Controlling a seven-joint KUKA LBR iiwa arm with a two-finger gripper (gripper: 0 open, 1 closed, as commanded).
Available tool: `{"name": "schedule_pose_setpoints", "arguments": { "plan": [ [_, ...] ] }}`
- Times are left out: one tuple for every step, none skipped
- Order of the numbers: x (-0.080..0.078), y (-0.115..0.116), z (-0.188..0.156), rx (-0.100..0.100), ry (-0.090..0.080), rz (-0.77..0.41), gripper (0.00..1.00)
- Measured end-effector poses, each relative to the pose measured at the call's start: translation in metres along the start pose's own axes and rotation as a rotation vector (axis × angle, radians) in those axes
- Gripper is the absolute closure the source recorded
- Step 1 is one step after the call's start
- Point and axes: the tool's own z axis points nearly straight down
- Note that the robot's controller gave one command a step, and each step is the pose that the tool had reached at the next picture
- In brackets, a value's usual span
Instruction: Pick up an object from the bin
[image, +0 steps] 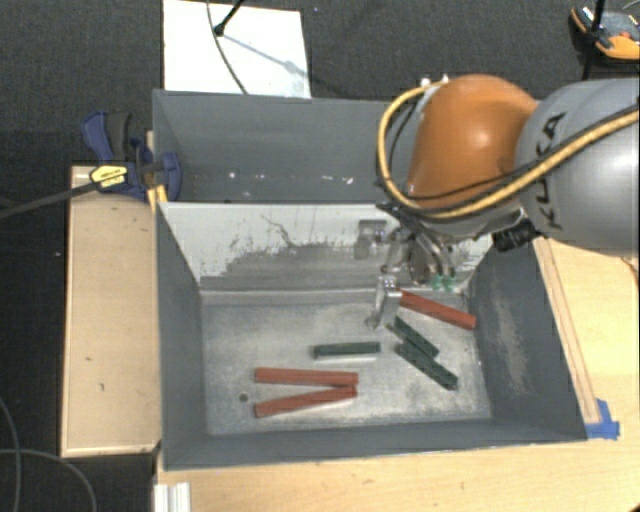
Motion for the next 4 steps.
{"name": "schedule_pose_setpoints", "arguments": {
  "plan": [
    [0.000,0.000,0.000,0.000,0.000,0.000,0.00],
    [-0.006,-0.046,0.036,0.000,-0.003,-0.014,0.00],
    [0.011,-0.068,0.048,0.004,0.010,-0.056,0.00],
    [0.024,-0.077,0.049,0.000,0.001,0.050,0.00]
  ]
}}
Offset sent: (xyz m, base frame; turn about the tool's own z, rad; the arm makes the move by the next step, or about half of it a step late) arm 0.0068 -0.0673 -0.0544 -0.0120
